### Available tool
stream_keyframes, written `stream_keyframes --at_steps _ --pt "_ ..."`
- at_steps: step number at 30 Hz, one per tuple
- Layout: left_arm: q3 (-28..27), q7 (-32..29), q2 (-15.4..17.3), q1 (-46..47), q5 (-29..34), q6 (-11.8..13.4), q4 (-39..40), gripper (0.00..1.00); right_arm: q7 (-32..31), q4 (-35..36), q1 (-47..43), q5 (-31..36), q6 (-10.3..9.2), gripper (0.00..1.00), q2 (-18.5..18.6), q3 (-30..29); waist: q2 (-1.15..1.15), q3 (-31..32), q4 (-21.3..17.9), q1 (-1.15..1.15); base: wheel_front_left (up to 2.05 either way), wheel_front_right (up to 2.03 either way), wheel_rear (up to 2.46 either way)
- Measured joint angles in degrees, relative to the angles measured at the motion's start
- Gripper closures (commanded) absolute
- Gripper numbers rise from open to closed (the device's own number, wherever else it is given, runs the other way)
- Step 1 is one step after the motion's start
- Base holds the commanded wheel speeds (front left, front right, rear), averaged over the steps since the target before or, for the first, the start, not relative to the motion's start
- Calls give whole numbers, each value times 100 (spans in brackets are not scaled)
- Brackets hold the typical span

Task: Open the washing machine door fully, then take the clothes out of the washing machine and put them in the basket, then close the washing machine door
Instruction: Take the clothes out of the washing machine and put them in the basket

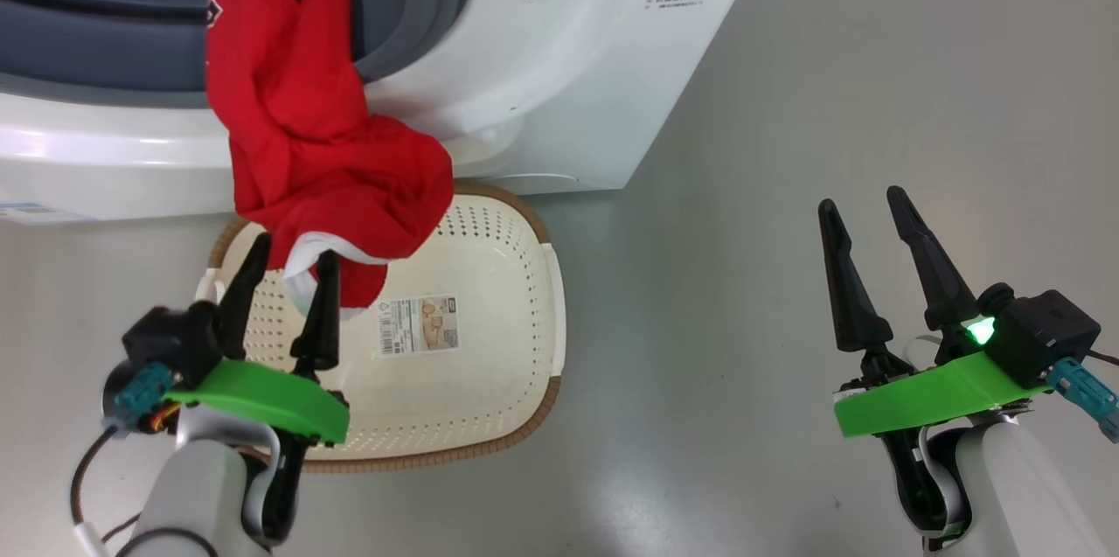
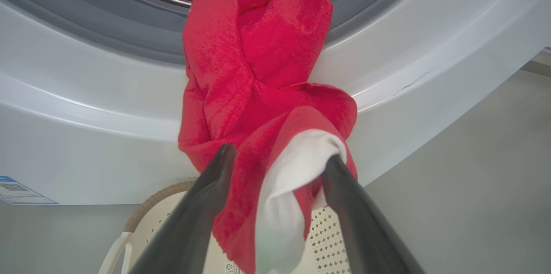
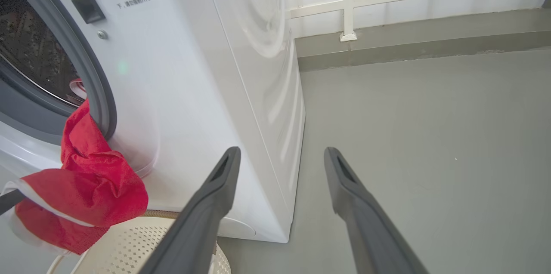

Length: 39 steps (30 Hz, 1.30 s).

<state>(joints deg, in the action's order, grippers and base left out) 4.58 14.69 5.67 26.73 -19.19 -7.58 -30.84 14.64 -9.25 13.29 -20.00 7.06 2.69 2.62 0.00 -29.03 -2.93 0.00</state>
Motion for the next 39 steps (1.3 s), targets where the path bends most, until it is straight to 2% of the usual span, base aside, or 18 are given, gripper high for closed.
stream_keyframes --at_steps 14,24,34,39 --pt "-323 0 -102 -677 101 0 1077 0 0 -24 -48 43 0 0 5 -9 0 239 154 0 0 0 0" --pt "-632 0 -154 -1257 176 0 1971 0 0 -34 -138 43 0 0 8 2 0 256 123 0 0 0 0" --pt "-627 0 -216 -1402 279 0 2249 0 0 -33 -140 43 0 0 8 1 0 237 112 0 0 0 0" --pt "-442 0 -191 -1352 310 0 2246 0 0 -25 -140 43 0 0 8 0 0 207 117 0 0 0 0"
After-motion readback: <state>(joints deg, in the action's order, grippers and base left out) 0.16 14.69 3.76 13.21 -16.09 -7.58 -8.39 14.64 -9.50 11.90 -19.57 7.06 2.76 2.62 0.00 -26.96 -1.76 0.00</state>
